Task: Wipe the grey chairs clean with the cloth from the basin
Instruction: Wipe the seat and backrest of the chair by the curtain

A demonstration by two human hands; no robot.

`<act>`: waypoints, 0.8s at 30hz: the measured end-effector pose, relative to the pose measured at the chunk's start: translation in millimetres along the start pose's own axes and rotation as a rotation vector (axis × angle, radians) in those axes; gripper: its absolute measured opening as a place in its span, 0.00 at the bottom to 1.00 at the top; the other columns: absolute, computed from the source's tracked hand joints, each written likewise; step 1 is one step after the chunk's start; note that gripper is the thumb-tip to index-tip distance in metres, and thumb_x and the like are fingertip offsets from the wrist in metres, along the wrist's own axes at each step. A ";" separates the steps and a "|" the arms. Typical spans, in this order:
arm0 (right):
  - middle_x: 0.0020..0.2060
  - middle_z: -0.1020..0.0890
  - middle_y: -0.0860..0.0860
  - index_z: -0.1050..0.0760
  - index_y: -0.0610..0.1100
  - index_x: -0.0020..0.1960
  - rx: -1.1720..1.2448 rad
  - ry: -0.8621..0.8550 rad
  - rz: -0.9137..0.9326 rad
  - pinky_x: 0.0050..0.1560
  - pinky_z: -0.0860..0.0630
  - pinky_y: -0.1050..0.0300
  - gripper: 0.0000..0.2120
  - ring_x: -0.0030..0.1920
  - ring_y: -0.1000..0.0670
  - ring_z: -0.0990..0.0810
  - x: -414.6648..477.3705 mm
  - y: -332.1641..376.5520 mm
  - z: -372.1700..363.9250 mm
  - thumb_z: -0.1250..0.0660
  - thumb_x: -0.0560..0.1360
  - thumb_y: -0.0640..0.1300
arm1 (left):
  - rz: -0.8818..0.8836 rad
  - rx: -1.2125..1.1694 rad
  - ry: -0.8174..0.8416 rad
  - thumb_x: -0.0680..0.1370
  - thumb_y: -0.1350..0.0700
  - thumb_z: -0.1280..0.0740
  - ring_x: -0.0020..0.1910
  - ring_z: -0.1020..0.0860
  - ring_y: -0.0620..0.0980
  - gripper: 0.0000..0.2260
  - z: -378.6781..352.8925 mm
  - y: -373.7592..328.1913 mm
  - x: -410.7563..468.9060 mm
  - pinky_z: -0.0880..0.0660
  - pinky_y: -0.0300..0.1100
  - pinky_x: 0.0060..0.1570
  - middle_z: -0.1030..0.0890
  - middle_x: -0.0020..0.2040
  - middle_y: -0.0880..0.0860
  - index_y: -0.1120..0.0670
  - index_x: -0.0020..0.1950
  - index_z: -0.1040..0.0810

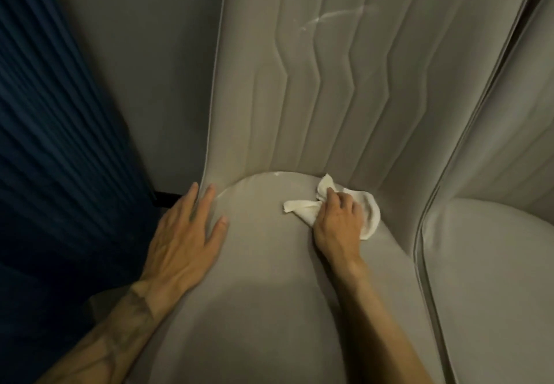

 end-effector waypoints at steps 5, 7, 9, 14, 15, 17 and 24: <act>0.71 0.27 0.42 0.35 0.41 0.77 0.020 0.131 0.289 0.73 0.39 0.49 0.21 0.71 0.41 0.30 28.5 87.6 -24.9 0.47 0.85 0.42 | 0.022 -0.028 -0.005 0.83 0.33 0.55 0.84 0.44 0.55 0.32 -7.9 4.8 4.4 0.45 0.54 0.82 0.55 0.87 0.48 0.41 0.86 0.55; 0.73 0.27 0.44 0.34 0.41 0.77 -0.018 0.142 0.325 0.75 0.40 0.50 0.21 0.73 0.42 0.30 31.4 69.9 -17.3 0.46 0.85 0.42 | 0.011 -0.043 -0.018 0.84 0.33 0.55 0.83 0.43 0.55 0.32 -7.7 6.9 4.5 0.44 0.53 0.82 0.53 0.87 0.49 0.42 0.86 0.54; 0.71 0.26 0.43 0.31 0.41 0.74 -0.068 0.087 0.217 0.73 0.39 0.49 0.20 0.71 0.41 0.29 36.4 36.4 -6.3 0.45 0.84 0.42 | 0.001 -0.060 -0.018 0.83 0.33 0.55 0.83 0.44 0.55 0.33 -7.7 7.3 3.4 0.45 0.52 0.81 0.54 0.87 0.48 0.43 0.86 0.55; 0.62 0.20 0.40 0.25 0.38 0.66 0.068 0.099 0.185 0.66 0.36 0.48 0.15 0.63 0.38 0.24 23.8 117.8 -34.7 0.44 0.83 0.40 | -0.012 -0.062 -0.037 0.81 0.34 0.54 0.82 0.40 0.55 0.34 -3.7 4.0 1.5 0.41 0.50 0.80 0.51 0.87 0.50 0.46 0.86 0.49; 0.62 0.20 0.40 0.24 0.37 0.65 0.084 0.096 0.282 0.67 0.34 0.47 0.14 0.63 0.38 0.23 12.8 139.6 -40.6 0.43 0.83 0.40 | -0.012 -0.067 -0.039 0.81 0.34 0.55 0.82 0.40 0.55 0.35 -3.1 3.8 2.0 0.41 0.50 0.79 0.50 0.87 0.50 0.45 0.86 0.48; 0.63 0.20 0.40 0.24 0.37 0.65 0.036 0.094 0.458 0.70 0.31 0.45 0.15 0.65 0.38 0.23 3.6 145.5 -32.8 0.41 0.83 0.40 | -0.016 -0.067 -0.037 0.81 0.35 0.53 0.82 0.39 0.55 0.34 -3.4 4.2 1.8 0.40 0.51 0.79 0.49 0.87 0.50 0.46 0.86 0.48; 0.67 0.24 0.43 0.28 0.41 0.69 -0.163 0.082 0.137 0.69 0.35 0.44 0.17 0.68 0.39 0.28 39.0 48.6 -12.8 0.46 0.84 0.46 | -0.010 -0.070 -0.050 0.82 0.35 0.52 0.83 0.42 0.55 0.33 -9.2 7.3 0.9 0.42 0.52 0.81 0.53 0.87 0.49 0.45 0.86 0.52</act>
Point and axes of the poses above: each hand's wrist, its own x-axis towards the middle knuckle, its own z-axis out of the back of the hand, y = z × x, the point moved 7 cm from there along x, towards the middle knuckle
